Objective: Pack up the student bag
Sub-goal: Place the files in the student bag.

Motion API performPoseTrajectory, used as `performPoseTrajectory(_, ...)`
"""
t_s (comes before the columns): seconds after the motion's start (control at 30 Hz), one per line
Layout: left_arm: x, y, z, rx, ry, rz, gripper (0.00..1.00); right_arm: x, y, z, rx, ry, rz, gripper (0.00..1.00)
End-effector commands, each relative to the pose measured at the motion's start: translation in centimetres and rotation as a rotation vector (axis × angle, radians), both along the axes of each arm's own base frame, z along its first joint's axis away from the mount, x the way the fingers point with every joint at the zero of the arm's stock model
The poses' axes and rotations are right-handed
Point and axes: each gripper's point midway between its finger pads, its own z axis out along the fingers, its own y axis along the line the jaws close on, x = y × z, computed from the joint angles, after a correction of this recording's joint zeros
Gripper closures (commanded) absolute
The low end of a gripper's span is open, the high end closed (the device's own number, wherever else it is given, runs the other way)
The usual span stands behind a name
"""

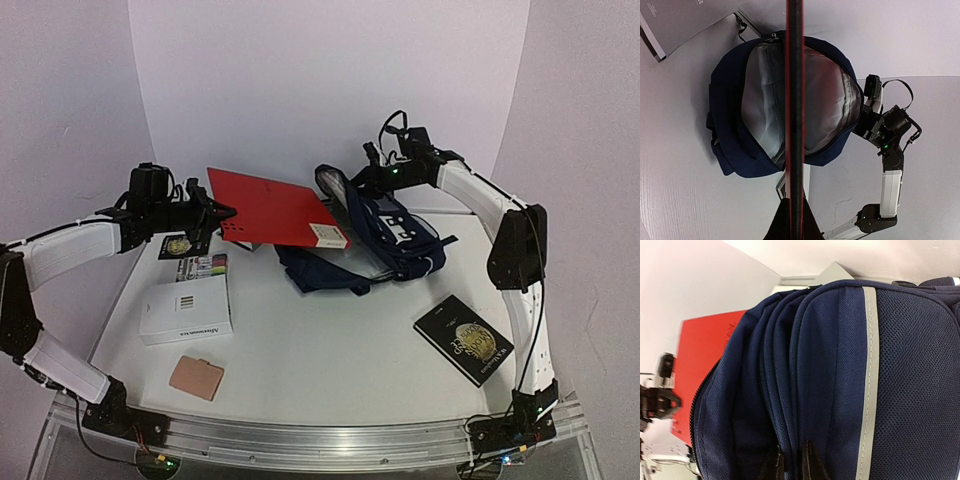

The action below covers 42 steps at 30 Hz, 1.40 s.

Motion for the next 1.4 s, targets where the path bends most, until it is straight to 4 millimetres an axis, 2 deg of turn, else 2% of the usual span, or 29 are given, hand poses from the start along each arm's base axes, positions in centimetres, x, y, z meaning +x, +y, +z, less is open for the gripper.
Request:
performPoseTrajectory(0.0, 1.2, -2.4, 4.4, -0.09, -0.182, -0.056, 1.0, -1.9, 0.8, 13.3, 0.255, -0.189, 0.036, 1.0)
performPoseTrajectory(0.27, 3.1, -6.5, 1.8, -0.07, -0.185, -0.081, 1.0, -1.3, 1.3, 14.7, 0.397, -0.11, -0.003, 1.0)
performPoseTrajectory(0.53, 6.4, -10.0, 1.6, -0.069, -0.229, -0.113, 1.0, -2.0, 1.5, 14.3, 0.423, -0.066, 0.017, 1.0)
performPoseTrajectory(0.7, 8.3, -12.5, 0.6, -0.087, -0.233, -0.13, 1.0, -2.1, 1.9, 15.5, 0.478, -0.063, 0.025, 1.0)
performPoseTrajectory(0.87, 9.7, -15.4, -1.3, -0.111, -0.202, -0.182, 1.0, -2.4, 2.3, 17.1, 0.538, -0.063, 0.034, 1.0)
performPoseTrajectory(1.0, 10.2, -17.7, -3.3, -0.106, -0.158, -0.221, 1.0, -2.4, 2.4, 17.0, 0.549, -0.054, 0.044, 1.0)
performPoseTrajectory(1.27, 10.4, -19.2, -7.4, -0.004, -0.019, -0.242, 0.97, -3.1, 2.6, 17.2, 0.572, -0.041, 0.074, 1.0)
performPoseTrajectory(1.3, 10.3, -19.1, -7.8, 0.021, -0.001, -0.24, 0.95, -3.0, 2.6, 17.3, 0.573, -0.044, 0.076, 1.0)
performPoseTrajectory(1.37, 10.1, -18.7, -8.3, 0.064, 0.03, -0.232, 0.82, -2.9, 2.5, 17.3, 0.573, -0.045, 0.075, 1.0)
